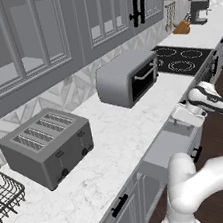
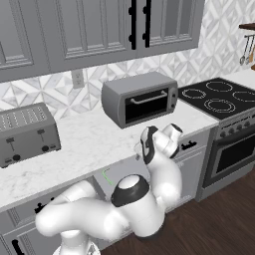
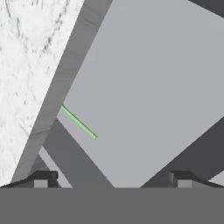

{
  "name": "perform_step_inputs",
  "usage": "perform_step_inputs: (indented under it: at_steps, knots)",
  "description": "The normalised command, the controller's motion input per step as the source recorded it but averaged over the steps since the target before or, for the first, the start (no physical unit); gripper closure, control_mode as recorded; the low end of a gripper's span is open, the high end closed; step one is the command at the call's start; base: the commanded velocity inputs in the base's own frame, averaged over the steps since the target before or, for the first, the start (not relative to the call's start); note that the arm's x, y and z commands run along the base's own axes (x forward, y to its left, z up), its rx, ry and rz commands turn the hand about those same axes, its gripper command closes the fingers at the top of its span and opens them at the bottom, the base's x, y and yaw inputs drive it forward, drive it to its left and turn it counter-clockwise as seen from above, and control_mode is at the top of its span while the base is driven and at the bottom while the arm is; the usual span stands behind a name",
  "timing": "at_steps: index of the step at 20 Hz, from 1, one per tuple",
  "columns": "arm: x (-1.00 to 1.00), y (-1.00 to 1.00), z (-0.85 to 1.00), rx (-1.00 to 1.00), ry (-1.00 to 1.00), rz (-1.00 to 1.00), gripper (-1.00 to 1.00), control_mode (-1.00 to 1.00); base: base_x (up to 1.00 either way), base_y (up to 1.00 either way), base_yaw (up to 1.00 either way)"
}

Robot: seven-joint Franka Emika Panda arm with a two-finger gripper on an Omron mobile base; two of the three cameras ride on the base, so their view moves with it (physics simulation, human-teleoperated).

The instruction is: Take a straw from the drawer in front and place it inside the glass cup on the dining counter.

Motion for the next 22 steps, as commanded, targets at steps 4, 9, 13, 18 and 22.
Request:
perform_step_inputs:
  at_steps: [4,9,13,18,22]
  knots:
    - [0.27,0.02,-0.29,-0.14,0.0,0.02,-1.0,-1.0,0.0,0.0,0.0]
    - [0.21,0.0,-0.38,-0.1,-0.01,0.01,-1.0,-1.0,0.0,0.0,0.0]
    - [0.28,0.02,-0.34,-0.05,-0.01,0.01,-1.0,-1.0,0.0,0.0,0.0]
    - [0.34,0.02,-0.29,-0.07,0.0,0.04,-1.0,-1.0,0.0,0.0,0.0]
    - [0.1,-0.09,-0.38,-0.06,0.0,0.07,-1.0,-1.0,0.0,0.0,0.0]
